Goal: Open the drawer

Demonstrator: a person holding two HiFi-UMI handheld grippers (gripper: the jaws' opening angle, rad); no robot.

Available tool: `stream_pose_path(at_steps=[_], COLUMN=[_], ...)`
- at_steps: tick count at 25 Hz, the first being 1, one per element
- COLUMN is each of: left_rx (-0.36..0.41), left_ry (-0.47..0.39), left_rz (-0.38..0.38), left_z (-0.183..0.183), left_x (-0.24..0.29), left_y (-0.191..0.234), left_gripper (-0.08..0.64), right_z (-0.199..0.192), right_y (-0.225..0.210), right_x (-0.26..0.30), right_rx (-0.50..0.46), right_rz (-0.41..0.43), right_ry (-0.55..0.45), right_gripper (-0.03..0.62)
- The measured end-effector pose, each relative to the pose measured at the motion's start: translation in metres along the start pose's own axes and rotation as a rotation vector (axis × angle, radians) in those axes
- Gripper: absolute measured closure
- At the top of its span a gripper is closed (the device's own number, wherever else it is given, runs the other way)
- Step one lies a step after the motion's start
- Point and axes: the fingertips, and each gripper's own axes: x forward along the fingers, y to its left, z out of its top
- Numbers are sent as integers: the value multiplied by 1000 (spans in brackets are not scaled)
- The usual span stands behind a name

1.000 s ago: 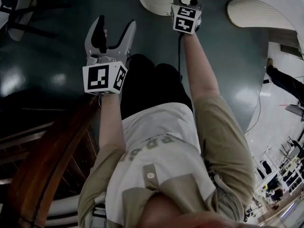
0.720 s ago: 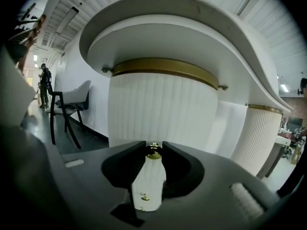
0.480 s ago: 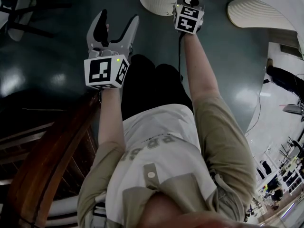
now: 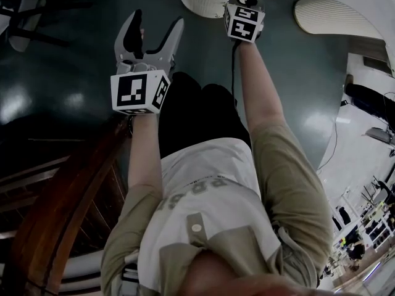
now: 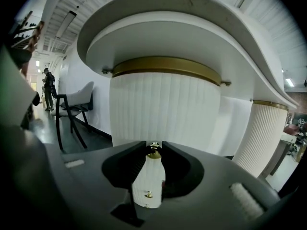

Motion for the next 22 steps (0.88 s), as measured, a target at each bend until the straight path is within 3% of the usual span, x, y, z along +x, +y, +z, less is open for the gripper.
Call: stream_pose_path(at_steps=[22], left_rx=[-31], left_ry=[7], left_rz=[-15], left_z=[22], left_x=[-25], left_y=[-28], left_gripper=[193], right_z=[-40], right_y=[10], right_x=[-79], right_rx=[-13], right_rz=[41], right_ry=[52], right_gripper=[486])
